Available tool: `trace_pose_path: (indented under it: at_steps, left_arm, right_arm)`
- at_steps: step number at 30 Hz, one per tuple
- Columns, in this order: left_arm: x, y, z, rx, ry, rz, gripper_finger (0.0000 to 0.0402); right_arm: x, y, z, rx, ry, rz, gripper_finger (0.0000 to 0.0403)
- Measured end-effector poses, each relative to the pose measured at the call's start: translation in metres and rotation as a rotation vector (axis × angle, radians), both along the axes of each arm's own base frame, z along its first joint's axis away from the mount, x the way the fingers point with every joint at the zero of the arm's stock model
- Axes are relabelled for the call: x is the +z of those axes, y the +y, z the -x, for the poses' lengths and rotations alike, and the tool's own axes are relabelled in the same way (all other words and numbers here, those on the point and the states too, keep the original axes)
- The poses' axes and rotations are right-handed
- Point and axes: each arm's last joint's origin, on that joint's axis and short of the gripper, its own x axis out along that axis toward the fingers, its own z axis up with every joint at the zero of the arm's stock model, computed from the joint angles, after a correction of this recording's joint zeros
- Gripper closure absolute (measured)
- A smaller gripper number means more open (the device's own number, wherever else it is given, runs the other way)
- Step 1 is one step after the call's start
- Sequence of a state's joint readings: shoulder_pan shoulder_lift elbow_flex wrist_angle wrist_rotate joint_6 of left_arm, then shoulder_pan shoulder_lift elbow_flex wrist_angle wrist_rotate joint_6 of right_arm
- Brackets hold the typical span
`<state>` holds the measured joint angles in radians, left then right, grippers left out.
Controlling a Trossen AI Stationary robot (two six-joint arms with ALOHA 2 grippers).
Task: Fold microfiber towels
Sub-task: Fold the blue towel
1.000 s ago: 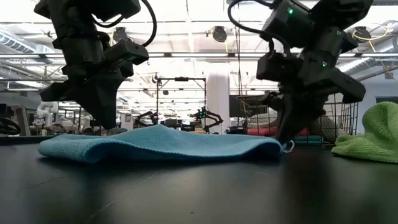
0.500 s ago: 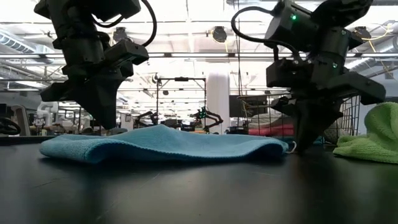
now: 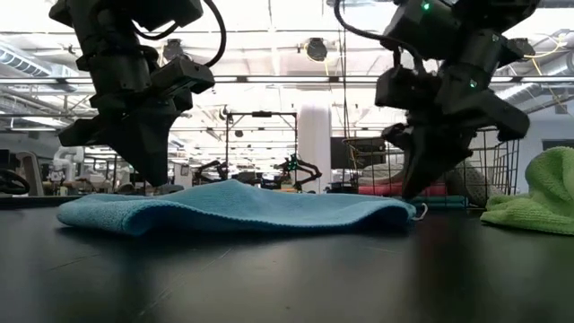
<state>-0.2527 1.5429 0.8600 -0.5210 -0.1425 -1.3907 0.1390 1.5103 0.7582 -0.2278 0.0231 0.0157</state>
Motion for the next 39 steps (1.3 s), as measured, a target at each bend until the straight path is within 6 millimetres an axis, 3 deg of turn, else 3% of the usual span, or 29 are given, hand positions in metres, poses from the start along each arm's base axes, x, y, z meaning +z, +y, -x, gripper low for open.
trace_pose_path:
  at_steps: [14, 21, 32, 39]
  left_arm:
    - [0.0, 0.0, 0.0, 0.009, -0.003, -0.005, 0.0376]
    - [0.0, 0.0, 0.0, 0.009, -0.001, -0.005, 0.0376]
    - [0.0, 0.0, 0.0, 0.002, 0.0, -0.008, 0.0376]
    - [0.0, 0.0, 0.0, -0.005, 0.0, -0.011, 0.0376]
  right_arm:
    - [-0.018, 0.001, -0.006, 0.025, 0.036, 0.02, 0.0403]
    - [-0.02, -0.001, 0.005, 0.027, 0.155, 0.037, 0.0403]
    - [-0.003, -0.005, 0.035, 0.031, 0.309, 0.058, 0.0403]
    - [0.015, -0.006, 0.039, 0.03, 0.224, 0.041, 0.0403]
